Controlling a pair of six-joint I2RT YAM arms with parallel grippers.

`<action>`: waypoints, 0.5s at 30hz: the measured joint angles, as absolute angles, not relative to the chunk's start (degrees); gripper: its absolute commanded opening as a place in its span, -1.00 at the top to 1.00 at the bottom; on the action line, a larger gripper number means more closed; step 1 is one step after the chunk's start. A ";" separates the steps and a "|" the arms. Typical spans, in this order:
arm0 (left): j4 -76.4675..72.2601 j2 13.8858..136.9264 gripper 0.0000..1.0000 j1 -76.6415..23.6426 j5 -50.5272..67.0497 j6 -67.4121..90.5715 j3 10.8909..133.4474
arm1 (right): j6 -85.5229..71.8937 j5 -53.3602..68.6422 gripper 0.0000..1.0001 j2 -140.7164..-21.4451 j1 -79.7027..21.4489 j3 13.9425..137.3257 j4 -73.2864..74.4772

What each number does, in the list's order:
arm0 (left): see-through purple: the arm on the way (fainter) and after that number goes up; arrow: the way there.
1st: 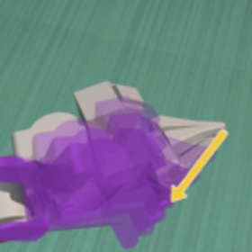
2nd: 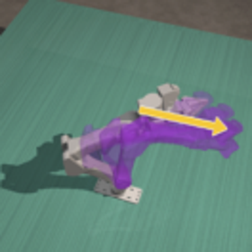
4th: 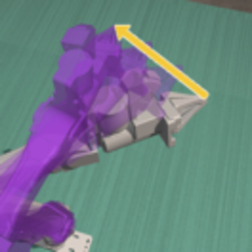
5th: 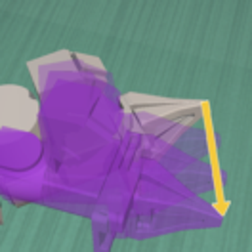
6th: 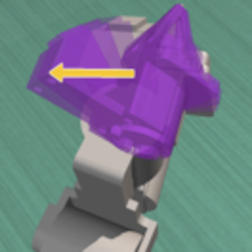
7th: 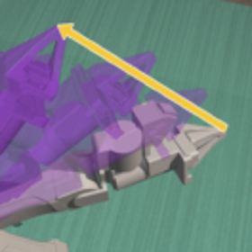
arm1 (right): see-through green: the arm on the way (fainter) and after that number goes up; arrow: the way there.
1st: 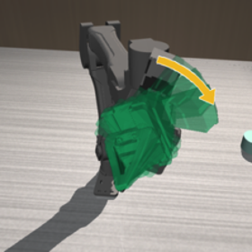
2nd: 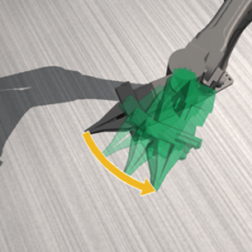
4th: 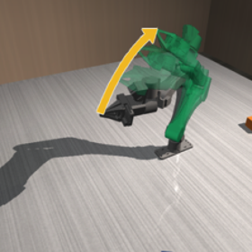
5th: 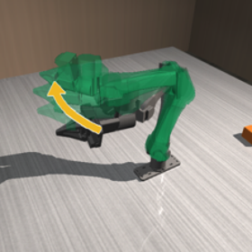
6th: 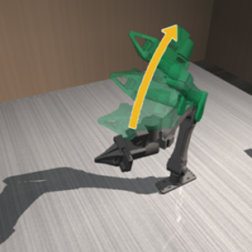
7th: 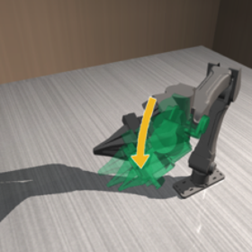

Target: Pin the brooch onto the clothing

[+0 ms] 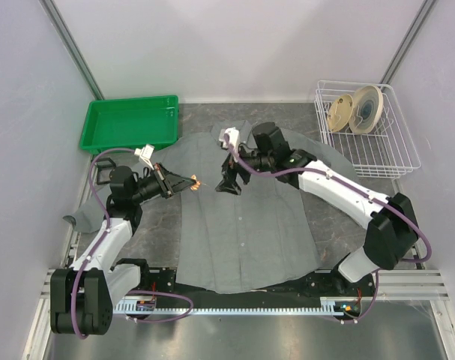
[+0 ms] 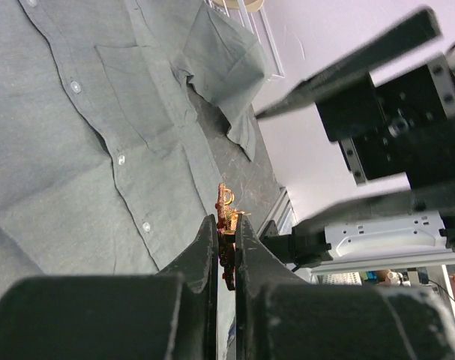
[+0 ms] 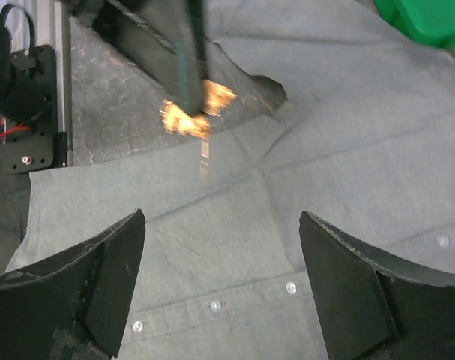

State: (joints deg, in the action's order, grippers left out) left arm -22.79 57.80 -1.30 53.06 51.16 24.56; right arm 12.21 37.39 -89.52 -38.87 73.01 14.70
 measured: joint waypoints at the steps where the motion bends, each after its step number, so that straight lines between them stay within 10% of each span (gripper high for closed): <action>1: -22.85 57.74 0.96 -1.30 53.15 51.27 24.56 | 13.41 36.25 -0.77 -88.99 -40.53 72.82 14.22; 15: -24.18 56.03 0.96 -1.34 57.65 53.15 24.58 | 22.52 20.67 -0.01 -88.47 -50.65 71.53 10.37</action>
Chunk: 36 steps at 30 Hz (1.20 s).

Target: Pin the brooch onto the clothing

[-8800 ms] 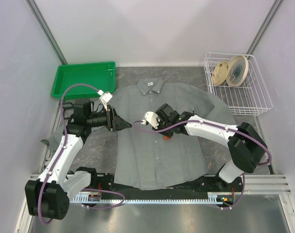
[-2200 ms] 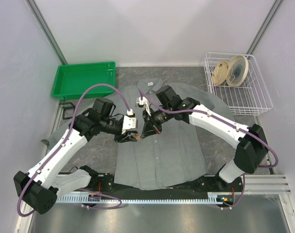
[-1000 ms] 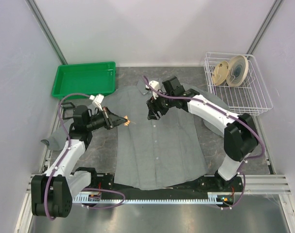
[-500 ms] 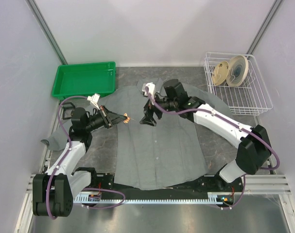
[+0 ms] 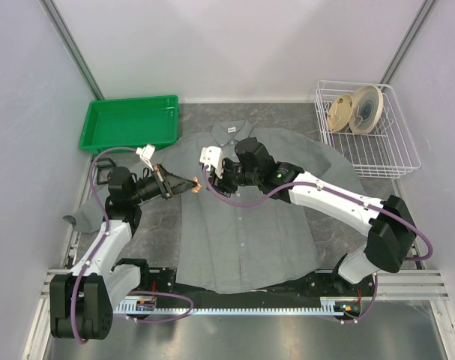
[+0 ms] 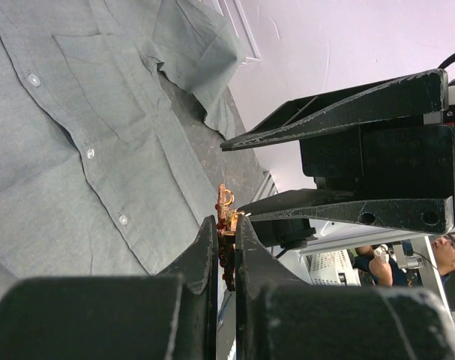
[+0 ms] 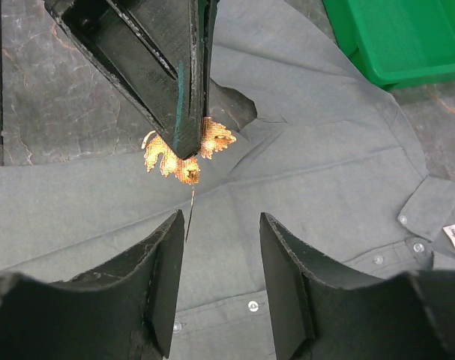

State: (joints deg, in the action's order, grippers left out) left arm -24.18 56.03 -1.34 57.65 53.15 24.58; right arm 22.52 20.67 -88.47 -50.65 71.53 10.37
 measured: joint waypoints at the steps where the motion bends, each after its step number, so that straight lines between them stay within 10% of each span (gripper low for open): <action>1: -24.16 55.83 0.97 -1.34 57.71 53.15 24.58 | 22.81 20.38 0.00 -88.49 -50.81 71.53 10.13; 13: -24.12 55.57 0.97 -1.34 57.74 53.19 24.58 | 25.85 20.08 0.38 -88.90 -52.80 71.53 9.91; 19: -23.33 55.46 0.95 -1.37 57.78 53.12 24.71 | 27.99 19.57 1.00 -88.95 -53.17 71.53 9.89; 36: -14.41 55.44 0.22 -1.72 62.08 44.88 28.53 | 30.70 20.32 1.00 -88.95 -53.39 71.48 9.91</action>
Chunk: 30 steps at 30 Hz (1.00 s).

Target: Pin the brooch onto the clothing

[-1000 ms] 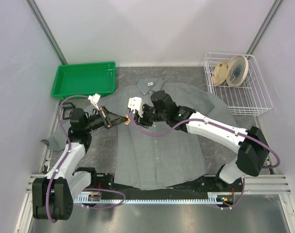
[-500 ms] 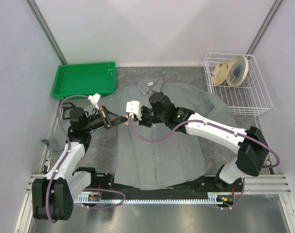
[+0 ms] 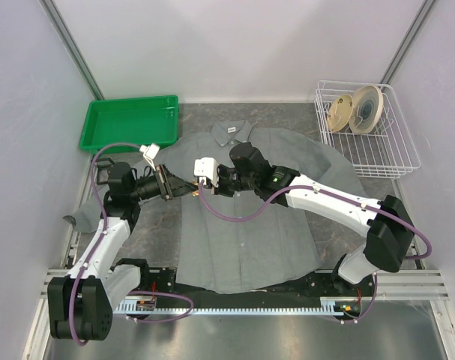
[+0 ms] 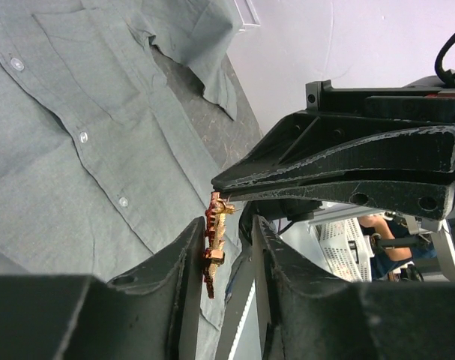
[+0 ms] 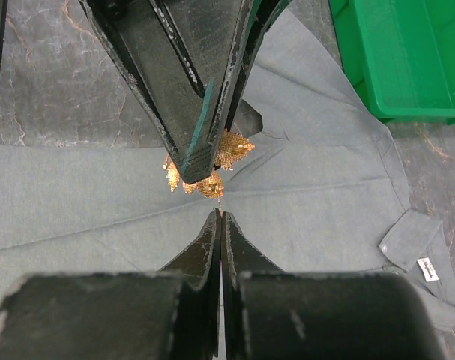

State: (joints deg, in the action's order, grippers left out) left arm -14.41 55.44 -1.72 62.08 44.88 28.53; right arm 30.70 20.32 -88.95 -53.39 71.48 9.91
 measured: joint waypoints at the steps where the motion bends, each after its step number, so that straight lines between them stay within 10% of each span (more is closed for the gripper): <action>1: -14.00 55.44 0.20 -1.78 62.17 44.47 28.56 | 30.74 20.56 1.00 -88.95 -53.41 71.48 9.91; 6: -12.27 55.46 0.21 -2.42 62.33 42.39 28.56 | 30.94 21.21 1.00 -88.95 -53.41 71.48 9.91; 14: -11.68 55.46 0.75 -2.98 62.74 40.42 28.60 | 31.38 22.96 1.00 -88.95 -53.39 71.48 10.15; 24: -10.68 56.18 0.96 -3.03 61.67 39.88 28.75 | 27.16 22.06 -0.43 -88.99 -51.40 71.77 11.68; 30: -11.27 61.54 0.96 -2.39 58.54 39.99 28.77 | 21.47 19.99 -0.50 -89.65 -43.29 74.00 14.55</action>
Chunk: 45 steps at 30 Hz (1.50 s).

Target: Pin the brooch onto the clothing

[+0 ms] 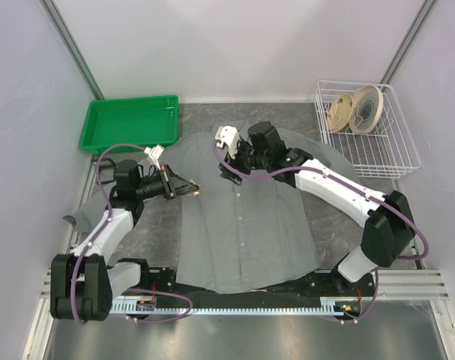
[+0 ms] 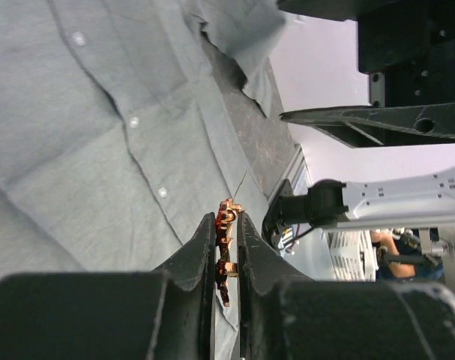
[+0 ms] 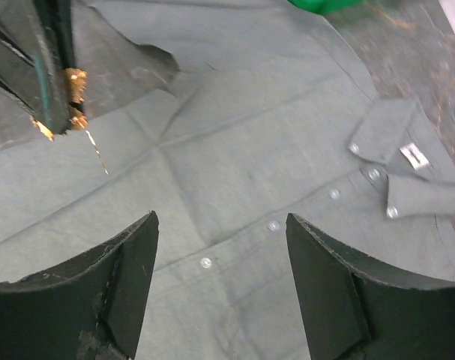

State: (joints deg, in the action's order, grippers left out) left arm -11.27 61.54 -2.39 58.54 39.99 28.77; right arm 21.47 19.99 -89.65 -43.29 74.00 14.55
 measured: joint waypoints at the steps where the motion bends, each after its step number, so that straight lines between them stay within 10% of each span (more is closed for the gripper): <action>1: -12.10 63.11 0.96 -2.07 58.15 40.07 28.77 | 20.84 19.14 -0.47 -90.35 -42.28 74.74 15.11; 27: -24.14 104.09 0.96 -0.27 53.93 44.69 41.47 | 18.46 15.86 -0.29 -114.39 -42.15 79.50 21.61; 45: -22.28 100.95 0.96 2.22 53.58 42.89 30.22 | 28.84 18.65 -0.31 -111.18 -43.51 71.68 19.84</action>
